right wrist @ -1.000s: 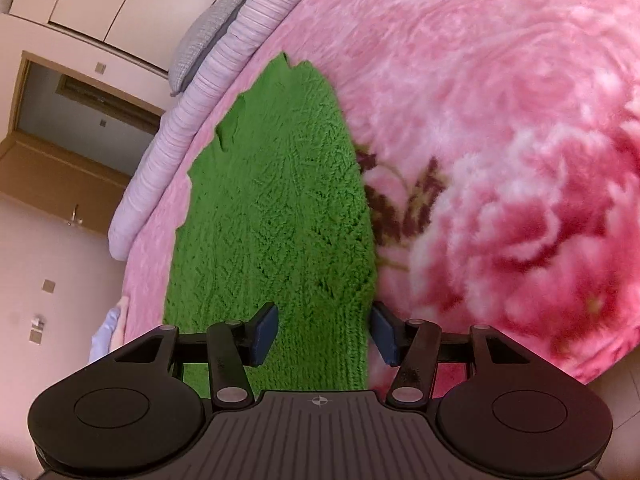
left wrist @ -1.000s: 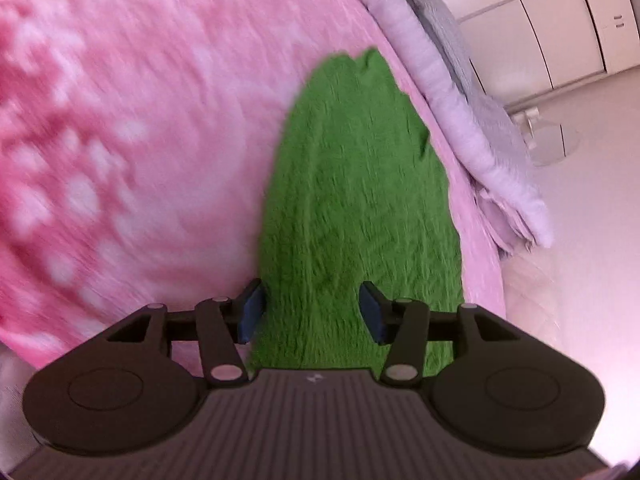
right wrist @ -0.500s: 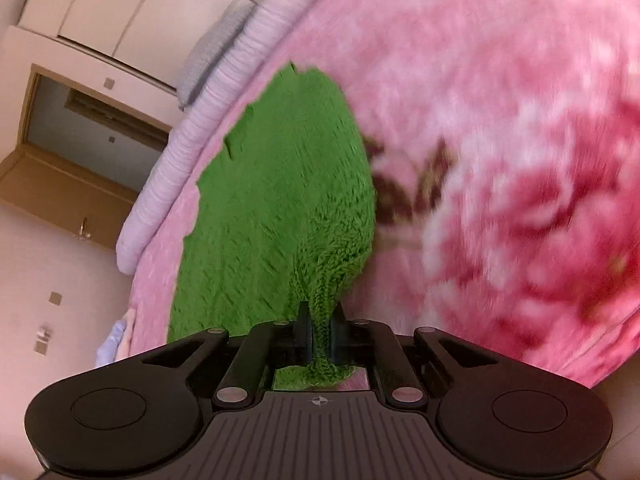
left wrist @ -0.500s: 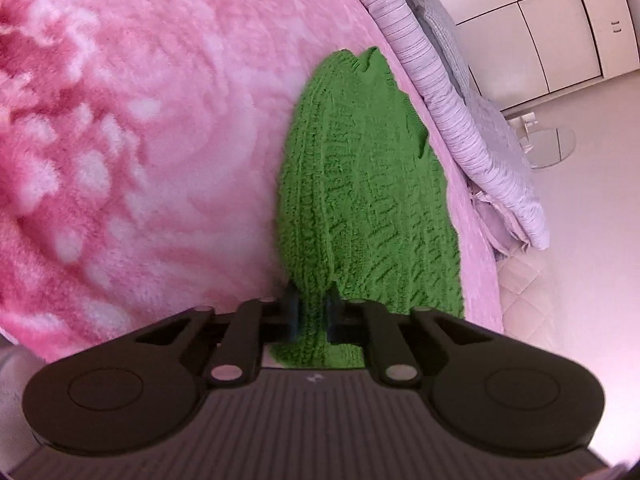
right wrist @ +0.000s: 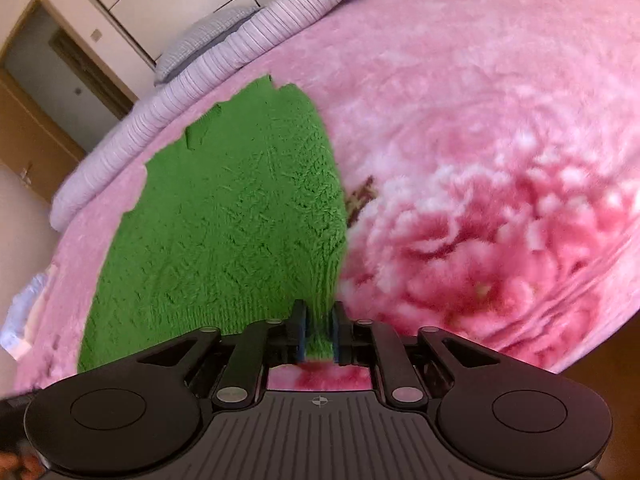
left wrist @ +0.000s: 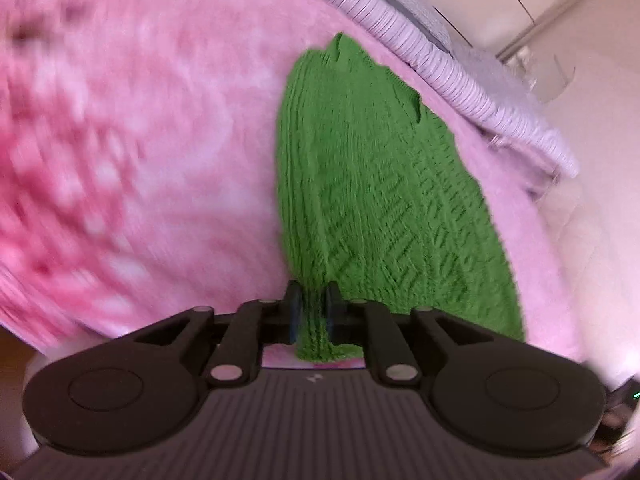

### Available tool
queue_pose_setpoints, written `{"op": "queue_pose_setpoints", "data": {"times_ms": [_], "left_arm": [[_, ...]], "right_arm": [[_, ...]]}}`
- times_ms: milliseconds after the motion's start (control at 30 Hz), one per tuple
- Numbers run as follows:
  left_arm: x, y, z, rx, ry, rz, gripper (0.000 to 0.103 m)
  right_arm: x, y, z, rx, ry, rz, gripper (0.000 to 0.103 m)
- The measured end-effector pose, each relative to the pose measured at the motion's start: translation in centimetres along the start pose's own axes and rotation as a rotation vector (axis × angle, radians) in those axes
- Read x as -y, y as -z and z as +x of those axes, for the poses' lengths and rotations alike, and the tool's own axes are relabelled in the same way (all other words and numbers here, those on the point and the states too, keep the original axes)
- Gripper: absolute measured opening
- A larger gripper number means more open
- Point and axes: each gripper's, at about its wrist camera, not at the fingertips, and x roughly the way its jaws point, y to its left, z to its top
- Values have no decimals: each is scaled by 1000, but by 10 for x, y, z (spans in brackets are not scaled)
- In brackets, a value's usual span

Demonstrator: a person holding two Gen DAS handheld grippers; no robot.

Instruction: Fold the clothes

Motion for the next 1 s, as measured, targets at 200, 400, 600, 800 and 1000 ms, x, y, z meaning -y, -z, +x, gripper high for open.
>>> {"op": "queue_pose_setpoints", "data": {"times_ms": [200, 400, 600, 800, 1000], "left_arm": [[45, -17, -12, 54, -30, 170, 10], [70, -17, 36, 1, -6, 197, 10], [55, -24, 62, -47, -56, 183, 9], [57, -17, 54, -61, -70, 186, 9], [62, 8, 29, -10, -118, 186, 11]], "right_arm": [[-48, -15, -20, 147, -4, -279, 17], [-107, -18, 42, 46, -174, -422, 17], [-147, 0, 96, -54, -175, -569, 17], [-119, 20, 60, 5, -85, -557, 16], [-82, 19, 20, 118, -5, -439, 17]]}}
